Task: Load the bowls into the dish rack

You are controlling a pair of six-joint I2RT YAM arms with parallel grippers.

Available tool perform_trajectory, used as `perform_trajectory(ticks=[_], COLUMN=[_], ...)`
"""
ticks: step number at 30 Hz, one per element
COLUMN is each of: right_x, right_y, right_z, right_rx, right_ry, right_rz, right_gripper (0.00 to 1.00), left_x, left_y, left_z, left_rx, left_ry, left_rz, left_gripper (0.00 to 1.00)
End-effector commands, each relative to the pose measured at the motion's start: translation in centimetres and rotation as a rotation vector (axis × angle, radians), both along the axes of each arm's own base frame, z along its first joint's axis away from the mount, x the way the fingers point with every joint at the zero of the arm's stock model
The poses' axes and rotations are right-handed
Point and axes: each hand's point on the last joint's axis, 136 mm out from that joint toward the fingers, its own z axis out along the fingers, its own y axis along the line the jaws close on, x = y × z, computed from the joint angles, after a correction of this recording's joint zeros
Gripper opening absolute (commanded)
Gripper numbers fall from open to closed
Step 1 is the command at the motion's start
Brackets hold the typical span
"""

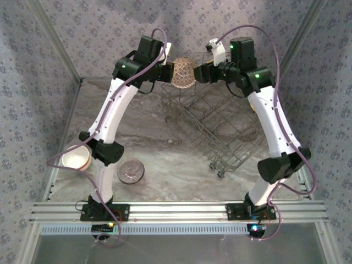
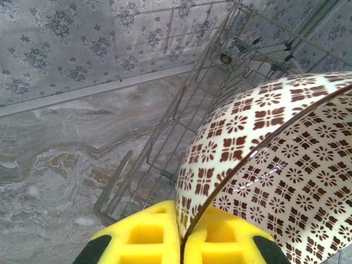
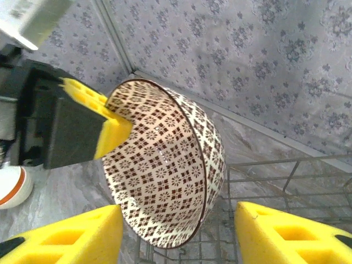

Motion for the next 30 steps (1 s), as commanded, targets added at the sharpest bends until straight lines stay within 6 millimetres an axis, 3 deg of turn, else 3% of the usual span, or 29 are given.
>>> perform_trajectory(ticks=[1,7,15,30], right_x=[1.4,2.4,2.8,2.9], right_y=[0.0,0.2,0.5,1.3], right_z=[0.3,-0.5,-0.8,-1.7], right_rx=[0.003,-0.015,-0.066,-0.13], right_ry=[-0.007,-0.004,-0.035,-0.062], right_rz=[-0.063,-0.102,-0.165,-0.174], right_gripper=[0.54,0.46,0.27,0.07], left_x=[-0.9,-1.3,-1.3,-1.9], left_y=[-0.6,-1.1,-0.9,-1.8], left_z=[3.9,3.7,3.4,3.5], left_rx=[-0.069,-0.065,-0.038,-0.059], left_ry=[-0.09,-0.085,-0.092,-0.082], left_rz=[-0.024,-0.031,0.007,-0.012], left_gripper=[0.0,0.0,0.0,0.0])
